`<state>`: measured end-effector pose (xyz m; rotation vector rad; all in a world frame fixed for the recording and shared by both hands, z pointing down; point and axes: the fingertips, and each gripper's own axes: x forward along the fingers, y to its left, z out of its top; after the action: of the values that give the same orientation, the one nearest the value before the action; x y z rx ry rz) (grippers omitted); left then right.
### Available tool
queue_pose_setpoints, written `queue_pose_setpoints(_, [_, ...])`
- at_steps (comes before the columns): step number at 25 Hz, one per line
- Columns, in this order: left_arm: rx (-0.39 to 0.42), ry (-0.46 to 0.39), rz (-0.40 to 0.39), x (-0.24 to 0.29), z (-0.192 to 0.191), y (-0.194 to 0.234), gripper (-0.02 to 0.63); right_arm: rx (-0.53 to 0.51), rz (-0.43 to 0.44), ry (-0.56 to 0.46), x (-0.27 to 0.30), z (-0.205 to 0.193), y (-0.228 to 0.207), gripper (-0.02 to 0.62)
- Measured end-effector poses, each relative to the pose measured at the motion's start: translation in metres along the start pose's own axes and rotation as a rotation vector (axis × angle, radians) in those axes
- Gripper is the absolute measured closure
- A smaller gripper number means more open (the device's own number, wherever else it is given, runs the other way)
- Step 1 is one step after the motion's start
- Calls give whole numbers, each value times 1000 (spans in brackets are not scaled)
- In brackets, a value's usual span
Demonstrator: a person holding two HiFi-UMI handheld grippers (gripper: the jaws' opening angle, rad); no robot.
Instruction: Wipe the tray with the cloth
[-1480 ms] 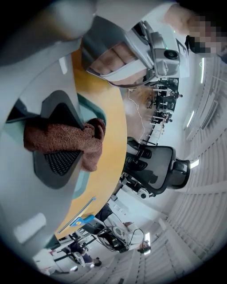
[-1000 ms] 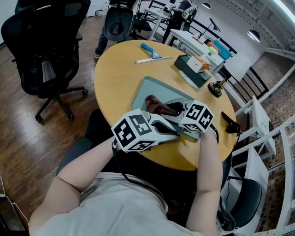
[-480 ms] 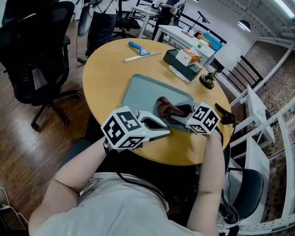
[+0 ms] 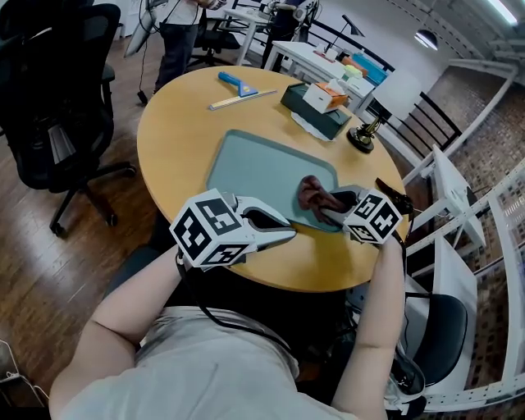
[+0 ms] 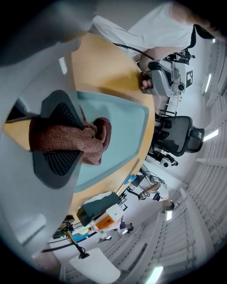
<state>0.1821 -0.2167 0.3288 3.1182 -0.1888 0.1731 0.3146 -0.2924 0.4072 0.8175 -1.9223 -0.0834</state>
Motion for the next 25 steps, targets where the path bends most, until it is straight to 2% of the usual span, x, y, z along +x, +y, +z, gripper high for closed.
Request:
queue_pose_setpoints(4, [0, 1, -3, 1, 0, -1, 284, -60, 38, -17, -10, -1, 15, 460])
queue_pose_setpoints(9, [-3, 2, 0, 0, 0, -1, 284, -128, 97, -74, -10, 18, 36, 460])
queue_pose_setpoints(18, [4, 1, 1, 2, 0, -1, 284, -210, 197, -185, 27, 86, 51, 460])
queue_pose_setpoints(25, [8, 1, 3, 3, 0, -2, 284, -284, 278, -228, 48, 125, 61, 460])
